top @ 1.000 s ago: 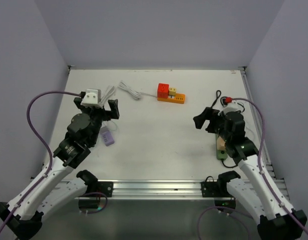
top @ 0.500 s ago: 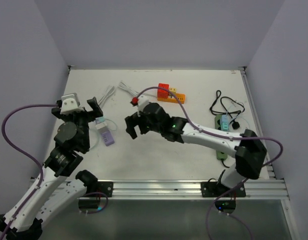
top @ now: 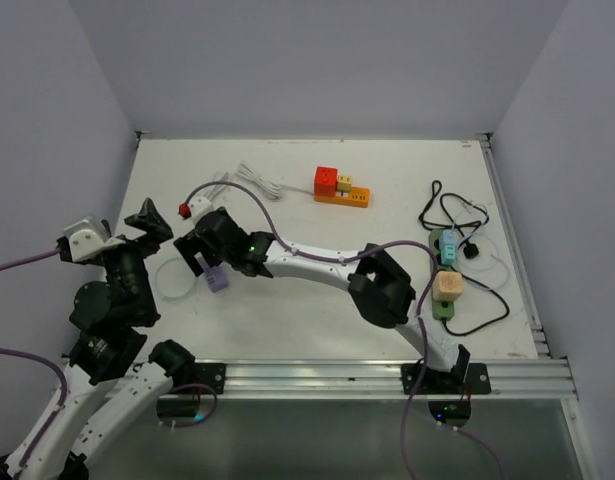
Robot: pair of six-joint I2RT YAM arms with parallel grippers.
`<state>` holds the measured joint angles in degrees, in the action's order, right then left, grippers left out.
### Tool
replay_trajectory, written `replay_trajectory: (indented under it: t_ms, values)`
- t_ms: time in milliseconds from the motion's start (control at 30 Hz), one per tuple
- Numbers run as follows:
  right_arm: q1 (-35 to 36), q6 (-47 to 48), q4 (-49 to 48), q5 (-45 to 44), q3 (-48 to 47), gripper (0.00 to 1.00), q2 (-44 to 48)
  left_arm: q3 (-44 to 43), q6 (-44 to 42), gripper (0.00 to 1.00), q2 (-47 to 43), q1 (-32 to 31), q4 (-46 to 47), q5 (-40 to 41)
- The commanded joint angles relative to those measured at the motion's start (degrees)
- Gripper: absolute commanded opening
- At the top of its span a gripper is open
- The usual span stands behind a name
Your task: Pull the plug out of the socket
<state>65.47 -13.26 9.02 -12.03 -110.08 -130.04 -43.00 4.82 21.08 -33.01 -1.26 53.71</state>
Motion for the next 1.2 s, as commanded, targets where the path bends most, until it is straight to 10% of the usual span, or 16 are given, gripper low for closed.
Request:
replay_trajectory:
  t_ms: [0, 533, 967, 1167]
  values:
    - [0.97, -0.71, 4.16, -5.88, -9.17, 0.99, -4.06, 0.29, -1.22, 1.00, 1.42, 0.32, 2.22, 0.08]
    - [0.88, -4.14, 6.10, -12.31, -15.25, 0.94, -12.34, -0.06, 0.80, 1.00, 1.24, 3.13, 1.43, -3.79]
    - [0.71, -1.69, 2.15, -19.59, 2.92, 0.15, 1.18, 0.11, 0.54, 1.00, 2.56, 3.31, 1.34, -4.23]
    - [-1.57, -1.86, 0.57, -21.28, 17.43, 0.09, 14.18, -0.06, 0.63, 1.00, 2.82, 3.39, 1.34, -5.46]
